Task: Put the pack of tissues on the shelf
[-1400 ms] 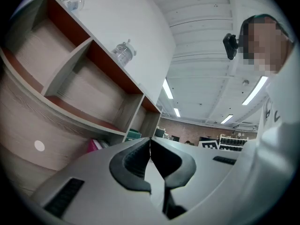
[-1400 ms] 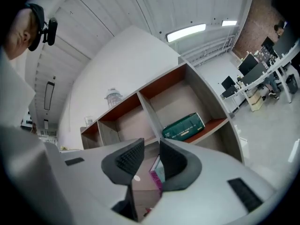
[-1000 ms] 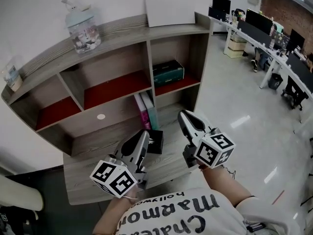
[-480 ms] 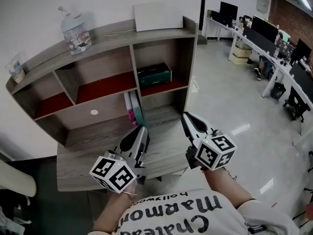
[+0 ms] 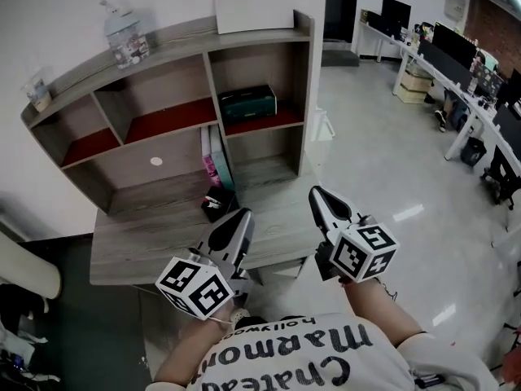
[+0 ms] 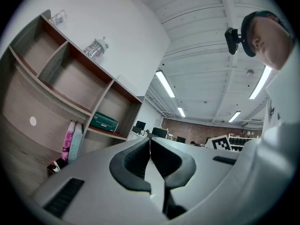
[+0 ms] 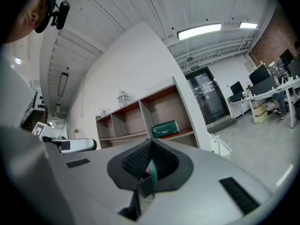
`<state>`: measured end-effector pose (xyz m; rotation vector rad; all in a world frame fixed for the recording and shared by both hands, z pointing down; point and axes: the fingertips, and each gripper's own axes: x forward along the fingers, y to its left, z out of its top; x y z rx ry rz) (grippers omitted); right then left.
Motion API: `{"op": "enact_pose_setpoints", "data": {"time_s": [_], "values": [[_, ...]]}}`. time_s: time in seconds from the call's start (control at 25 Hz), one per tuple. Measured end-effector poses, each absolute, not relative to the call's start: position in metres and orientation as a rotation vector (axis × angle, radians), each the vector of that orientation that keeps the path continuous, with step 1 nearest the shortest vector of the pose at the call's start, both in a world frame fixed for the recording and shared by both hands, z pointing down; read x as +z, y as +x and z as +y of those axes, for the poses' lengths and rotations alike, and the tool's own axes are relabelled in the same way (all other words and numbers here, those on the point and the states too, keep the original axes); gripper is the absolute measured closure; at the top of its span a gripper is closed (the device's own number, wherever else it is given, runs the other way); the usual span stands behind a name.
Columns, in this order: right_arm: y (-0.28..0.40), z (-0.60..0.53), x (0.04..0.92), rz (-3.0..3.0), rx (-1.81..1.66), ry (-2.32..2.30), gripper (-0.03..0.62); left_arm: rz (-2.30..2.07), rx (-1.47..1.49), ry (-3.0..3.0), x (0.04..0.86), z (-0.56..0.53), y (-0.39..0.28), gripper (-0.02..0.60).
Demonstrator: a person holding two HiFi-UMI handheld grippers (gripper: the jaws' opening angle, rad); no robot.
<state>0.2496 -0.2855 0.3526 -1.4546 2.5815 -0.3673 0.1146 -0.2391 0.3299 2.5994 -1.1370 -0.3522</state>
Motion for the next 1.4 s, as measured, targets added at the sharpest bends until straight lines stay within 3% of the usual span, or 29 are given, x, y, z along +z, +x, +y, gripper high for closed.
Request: {"op": "enact_pose_setpoints", "data": {"time_s": [1.4], "values": [[0.267,-0.212,0.382,2.679,-0.392,-1.404,0.586,-1.204,-0.321,2.566,0.353,-0.164,0.143,0.563]]}}
